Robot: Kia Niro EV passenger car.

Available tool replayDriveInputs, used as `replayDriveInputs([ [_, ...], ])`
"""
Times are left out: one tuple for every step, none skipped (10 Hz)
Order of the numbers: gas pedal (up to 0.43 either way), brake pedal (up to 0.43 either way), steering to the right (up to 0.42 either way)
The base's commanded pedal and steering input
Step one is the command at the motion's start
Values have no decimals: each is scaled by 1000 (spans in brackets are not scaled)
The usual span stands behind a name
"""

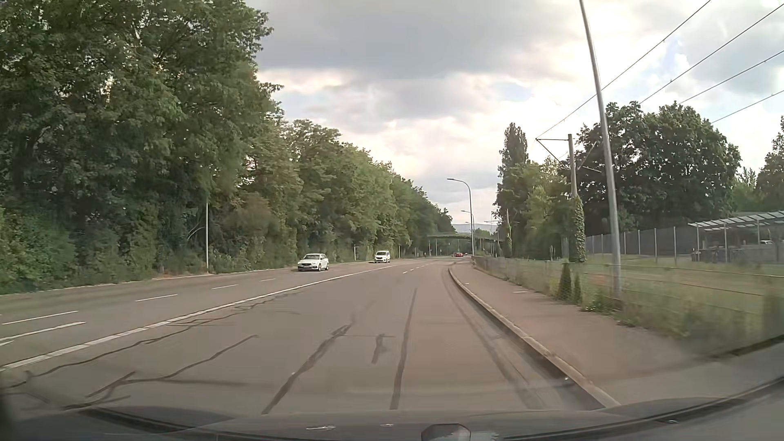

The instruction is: Follow the waypoints while adhering to traffic rules and regulations

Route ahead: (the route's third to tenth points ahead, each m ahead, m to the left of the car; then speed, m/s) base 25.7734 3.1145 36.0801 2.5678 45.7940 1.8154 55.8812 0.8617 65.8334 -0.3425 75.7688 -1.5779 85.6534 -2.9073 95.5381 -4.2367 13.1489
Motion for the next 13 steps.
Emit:
replayDriveInputs([
  [138,0,6],
  [138,0,6],
  [138,0,6],
  [138,0,6],
  [138,0,6],
  [138,0,6],
  [138,0,6],
  [138,0,8],
  [138,0,8],
  [138,0,8],
  [138,0,8],
  [130,0,8],
  [118,0,8],
])
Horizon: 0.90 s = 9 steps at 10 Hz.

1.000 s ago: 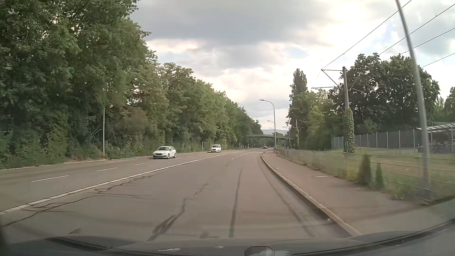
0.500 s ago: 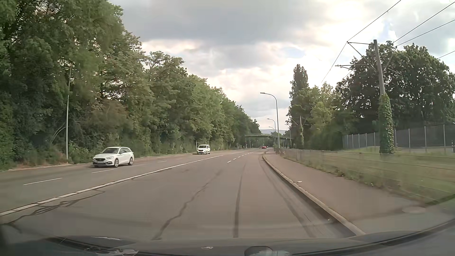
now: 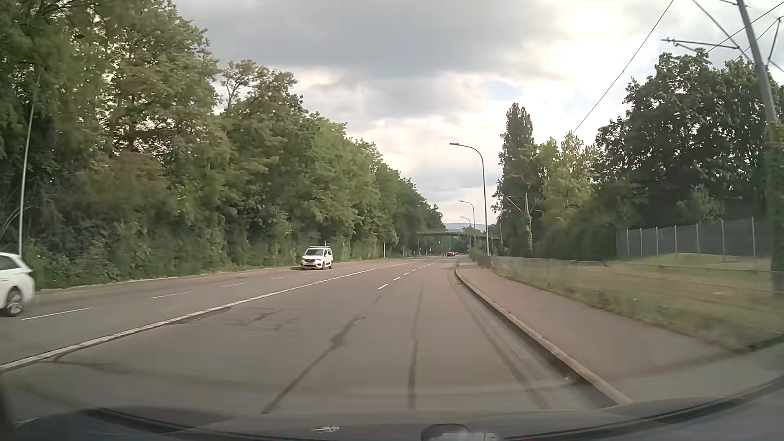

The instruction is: Follow the waypoints while adhering to traffic rules and regulations

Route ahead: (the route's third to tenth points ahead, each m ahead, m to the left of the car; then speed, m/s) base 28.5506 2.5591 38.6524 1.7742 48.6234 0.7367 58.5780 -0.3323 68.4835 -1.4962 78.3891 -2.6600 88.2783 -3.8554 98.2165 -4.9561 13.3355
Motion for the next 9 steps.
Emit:
replayDriveInputs([
  [118,0,8],
  [79,0,8],
  [47,0,9],
  [47,0,10],
  [47,0,11],
  [47,0,13],
  [47,0,13],
  [47,0,14],
  [59,0,14],
])
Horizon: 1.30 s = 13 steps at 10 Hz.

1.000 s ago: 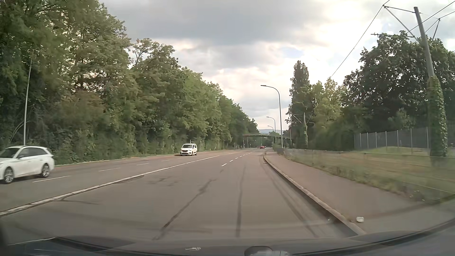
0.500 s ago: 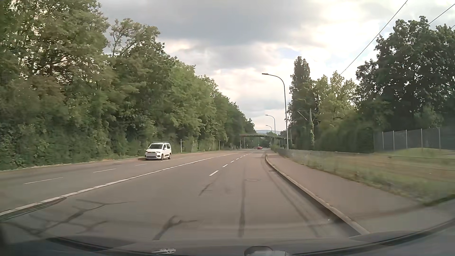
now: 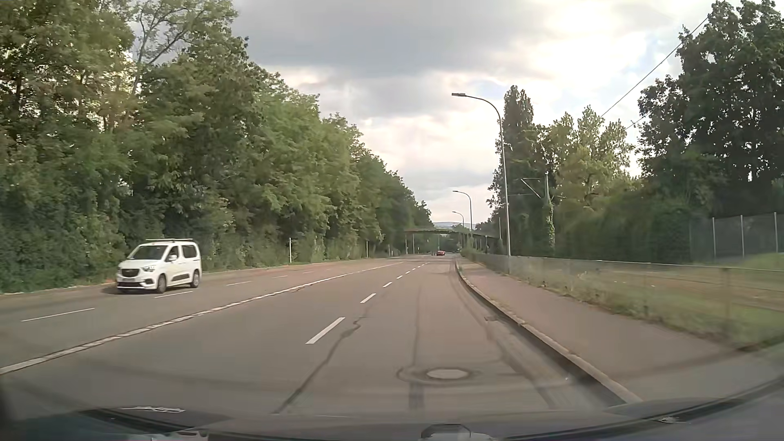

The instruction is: Follow the waypoints while adhering to traffic rules and regulations

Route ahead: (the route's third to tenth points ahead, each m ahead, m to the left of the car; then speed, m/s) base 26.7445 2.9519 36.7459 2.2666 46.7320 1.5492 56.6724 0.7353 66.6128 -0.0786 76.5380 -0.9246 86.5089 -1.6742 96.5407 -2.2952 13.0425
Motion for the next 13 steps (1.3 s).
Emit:
replayDriveInputs([
  [59,0,15],
  [59,0,14],
  [59,0,14],
  [59,0,15],
  [59,0,15],
  [59,0,14],
  [59,0,14],
  [59,0,11],
  [59,0,9],
  [59,0,9],
  [59,0,9],
  [59,0,9],
  [59,0,9],
])
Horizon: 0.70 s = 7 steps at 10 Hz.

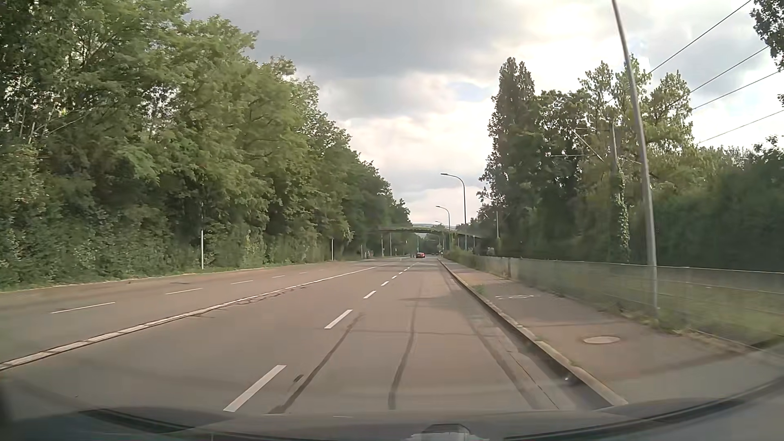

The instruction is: Follow the waypoints while adhering to traffic rules and regulations

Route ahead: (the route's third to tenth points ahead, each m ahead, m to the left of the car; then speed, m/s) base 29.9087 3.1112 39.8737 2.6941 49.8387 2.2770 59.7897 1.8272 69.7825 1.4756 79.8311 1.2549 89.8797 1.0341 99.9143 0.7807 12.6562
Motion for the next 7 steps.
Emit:
replayDriveInputs([
  [59,0,9],
  [59,0,9],
  [59,0,9],
  [59,0,9],
  [67,0,9],
  [87,0,9],
  [98,0,9],
])
